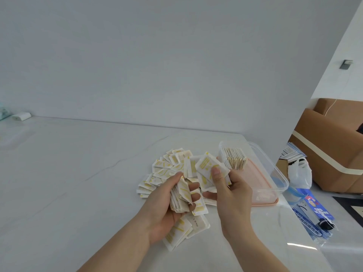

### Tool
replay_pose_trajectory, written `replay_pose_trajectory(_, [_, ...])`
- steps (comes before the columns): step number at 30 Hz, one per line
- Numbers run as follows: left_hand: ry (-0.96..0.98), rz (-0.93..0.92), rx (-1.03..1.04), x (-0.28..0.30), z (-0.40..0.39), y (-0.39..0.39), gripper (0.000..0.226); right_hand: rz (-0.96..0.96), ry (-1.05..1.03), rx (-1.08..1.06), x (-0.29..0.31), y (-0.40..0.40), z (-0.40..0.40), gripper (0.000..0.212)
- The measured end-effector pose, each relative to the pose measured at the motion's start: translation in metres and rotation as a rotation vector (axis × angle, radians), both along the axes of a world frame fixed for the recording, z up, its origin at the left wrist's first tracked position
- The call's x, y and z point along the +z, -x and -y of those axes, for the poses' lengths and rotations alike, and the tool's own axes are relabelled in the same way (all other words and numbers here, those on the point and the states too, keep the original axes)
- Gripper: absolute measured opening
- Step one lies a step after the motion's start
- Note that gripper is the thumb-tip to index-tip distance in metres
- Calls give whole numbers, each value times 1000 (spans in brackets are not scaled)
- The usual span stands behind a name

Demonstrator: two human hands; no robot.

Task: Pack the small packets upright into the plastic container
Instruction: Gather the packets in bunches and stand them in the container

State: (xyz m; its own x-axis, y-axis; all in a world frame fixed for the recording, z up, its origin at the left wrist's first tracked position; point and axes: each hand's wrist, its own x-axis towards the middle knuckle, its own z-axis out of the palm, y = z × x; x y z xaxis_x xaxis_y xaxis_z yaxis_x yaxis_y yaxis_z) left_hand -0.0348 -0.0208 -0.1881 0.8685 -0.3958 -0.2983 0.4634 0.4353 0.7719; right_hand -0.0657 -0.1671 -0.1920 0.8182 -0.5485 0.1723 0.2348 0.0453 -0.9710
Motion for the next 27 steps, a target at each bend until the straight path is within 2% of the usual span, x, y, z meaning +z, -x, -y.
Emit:
replay_pose_trajectory(4, [-17,27,36,-2,-1,-2,33,33,166,39,-5,1,-6,4])
replay_pose_trajectory(9, [-66,77,4,-6,0,-3,50,198,774,-3,-25,-7,-5,11])
replay_pose_trajectory(12, [-60,91,-10,-5,-1,-1,60,273,989,-20,-29,-10,-6,14])
replay_pose_trajectory(15, [-8,82,-31,-4,-5,-2,59,337,1045,10,-29,-11,-4,11])
replay_pose_trajectory(18, [28,51,-24,-4,-8,-6,41,391,1026,71,-24,-10,-1,15])
replay_pose_trajectory(21, [6,51,-2,-5,-10,-10,35,402,971,122,-17,-6,2,18])
replay_pose_trajectory(27, [82,70,46,0,-14,-12,15,415,1120,96,-20,-6,9,10])
